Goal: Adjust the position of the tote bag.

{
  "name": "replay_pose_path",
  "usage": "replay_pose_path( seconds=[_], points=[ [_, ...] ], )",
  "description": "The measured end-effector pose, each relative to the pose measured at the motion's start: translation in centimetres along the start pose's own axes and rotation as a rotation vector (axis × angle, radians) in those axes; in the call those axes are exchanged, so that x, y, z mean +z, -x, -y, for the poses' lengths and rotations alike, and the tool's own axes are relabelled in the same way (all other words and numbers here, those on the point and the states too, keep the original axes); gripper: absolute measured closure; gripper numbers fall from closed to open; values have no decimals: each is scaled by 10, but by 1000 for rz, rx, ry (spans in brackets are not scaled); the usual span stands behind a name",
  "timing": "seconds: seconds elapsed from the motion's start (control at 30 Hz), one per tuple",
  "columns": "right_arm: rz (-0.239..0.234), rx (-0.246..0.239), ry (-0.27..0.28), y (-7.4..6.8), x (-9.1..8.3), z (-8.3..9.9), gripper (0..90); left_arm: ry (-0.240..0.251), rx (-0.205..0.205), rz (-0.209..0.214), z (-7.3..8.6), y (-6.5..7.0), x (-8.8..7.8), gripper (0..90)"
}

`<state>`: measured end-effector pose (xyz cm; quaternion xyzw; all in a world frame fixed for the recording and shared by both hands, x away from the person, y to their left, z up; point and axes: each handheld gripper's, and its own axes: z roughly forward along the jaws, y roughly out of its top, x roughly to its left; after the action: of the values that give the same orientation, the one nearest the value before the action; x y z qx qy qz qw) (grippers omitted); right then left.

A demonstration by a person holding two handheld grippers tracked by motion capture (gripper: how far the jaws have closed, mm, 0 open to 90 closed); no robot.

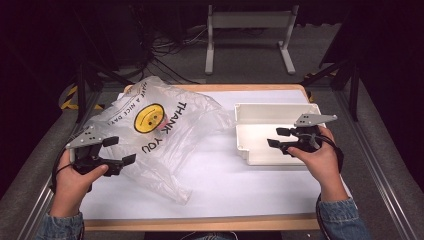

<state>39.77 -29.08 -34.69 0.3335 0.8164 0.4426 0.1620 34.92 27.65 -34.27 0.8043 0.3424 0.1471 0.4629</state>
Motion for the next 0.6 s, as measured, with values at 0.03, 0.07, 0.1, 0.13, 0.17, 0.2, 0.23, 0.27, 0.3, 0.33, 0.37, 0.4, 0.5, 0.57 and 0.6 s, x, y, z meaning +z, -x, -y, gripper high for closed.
replay_pose_path(
  seconds=[0.03,0.07,0.1,0.13,0.17,0.2,0.23,0.27,0.3,0.33,0.37,0.4,0.5,0.57,0.6],
  points=[
    [1,-1,2,-1,0,0,401,5,1,8,-1,3,0,71],
    [1,-4,4,-1,0,-1,398,5,1,8,-1,3,0,58],
    [1,-4,4,-1,0,-1,398,5,7,20,-3,6,1,58],
    [0,-6,9,-3,-1,-1,393,3,26,29,-5,8,1,39],
    [0,-6,9,-3,-1,-1,393,-2,32,47,-6,12,2,39],
    [-2,-7,12,-3,-1,-1,386,-7,53,57,-7,14,4,30],
    [-2,-7,12,-3,-1,-1,386,-7,58,71,-8,17,5,30],
    [-3,-7,11,-4,-1,-1,378,-5,66,79,-10,20,6,31],
    [-3,-7,11,-4,-1,-1,378,-6,75,84,-11,23,7,31],
    [-3,-5,12,-4,-1,-1,370,-8,97,100,-12,27,9,30],
    [-3,-5,12,-4,-1,-1,370,-8,97,100,-12,27,9,30],
    [-3,-5,13,-5,0,-1,368,-9,114,108,-13,29,9,30],
    [-14,-6,16,-6,0,-1,357,-28,157,133,-13,32,10,28],
    [-18,-4,21,-7,1,-2,347,-48,169,140,-12,34,12,27],
    [-21,-4,24,-7,1,-2,343,-58,173,143,-11,34,13,26]
  ],
)
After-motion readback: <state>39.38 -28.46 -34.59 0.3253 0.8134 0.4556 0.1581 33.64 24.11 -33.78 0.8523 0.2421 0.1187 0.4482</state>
